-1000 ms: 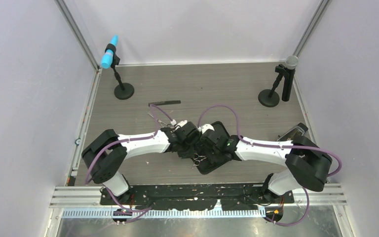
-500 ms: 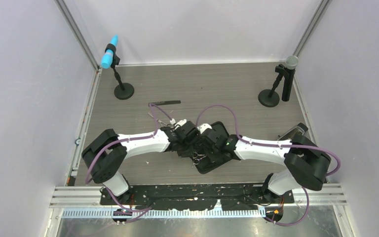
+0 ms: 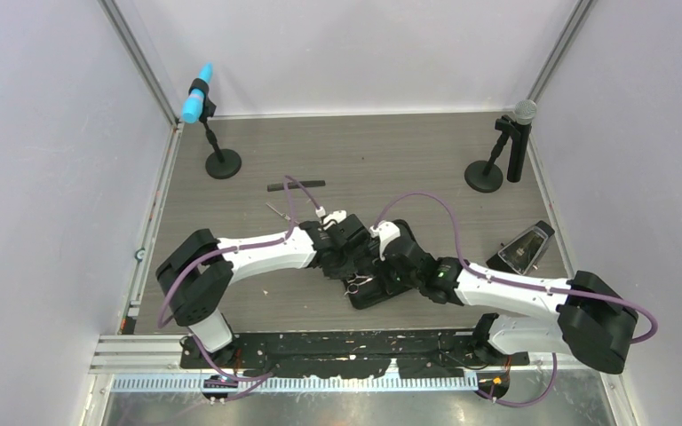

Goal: Sort the hair-cutting tools
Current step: Place the scissors in the hairdressing tool bag.

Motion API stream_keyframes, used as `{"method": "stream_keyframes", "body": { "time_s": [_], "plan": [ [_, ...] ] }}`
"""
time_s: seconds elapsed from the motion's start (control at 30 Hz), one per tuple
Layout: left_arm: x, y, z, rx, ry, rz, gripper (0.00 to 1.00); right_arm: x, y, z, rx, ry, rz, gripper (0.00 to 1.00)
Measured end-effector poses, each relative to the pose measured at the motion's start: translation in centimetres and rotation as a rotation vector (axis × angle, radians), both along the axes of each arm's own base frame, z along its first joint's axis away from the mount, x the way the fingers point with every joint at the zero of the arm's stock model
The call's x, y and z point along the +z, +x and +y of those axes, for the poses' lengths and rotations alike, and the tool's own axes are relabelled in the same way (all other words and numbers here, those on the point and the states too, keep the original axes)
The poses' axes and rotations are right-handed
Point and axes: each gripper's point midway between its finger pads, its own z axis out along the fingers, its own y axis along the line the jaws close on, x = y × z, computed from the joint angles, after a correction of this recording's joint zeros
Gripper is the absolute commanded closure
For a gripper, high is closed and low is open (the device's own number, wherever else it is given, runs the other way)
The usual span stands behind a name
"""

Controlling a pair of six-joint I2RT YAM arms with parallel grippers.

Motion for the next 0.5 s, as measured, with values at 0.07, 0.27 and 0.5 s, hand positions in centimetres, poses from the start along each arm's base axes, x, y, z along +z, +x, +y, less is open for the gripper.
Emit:
{"method": "stream_keyframes", "body": {
  "time_s": [0.07,0.27,0.5],
  "plan": [
    [0.0,-0.1,0.2,-0.009,0.023,0.002,1.00,-0.1,0.0,0.3,-0.002,0.025,0.004,0.95],
    [0.1,-0.3,0.5,-0.025,0.069,0.009,1.00,-0.4,0.1,0.8,-0.009,0.055,0.022,0.95],
    [-0.6,-0.5,0.9,-0.044,0.054,0.006,1.00,-0.4,-0.6,1.2,0.040,0.073,0.049,0.95]
  ]
}}
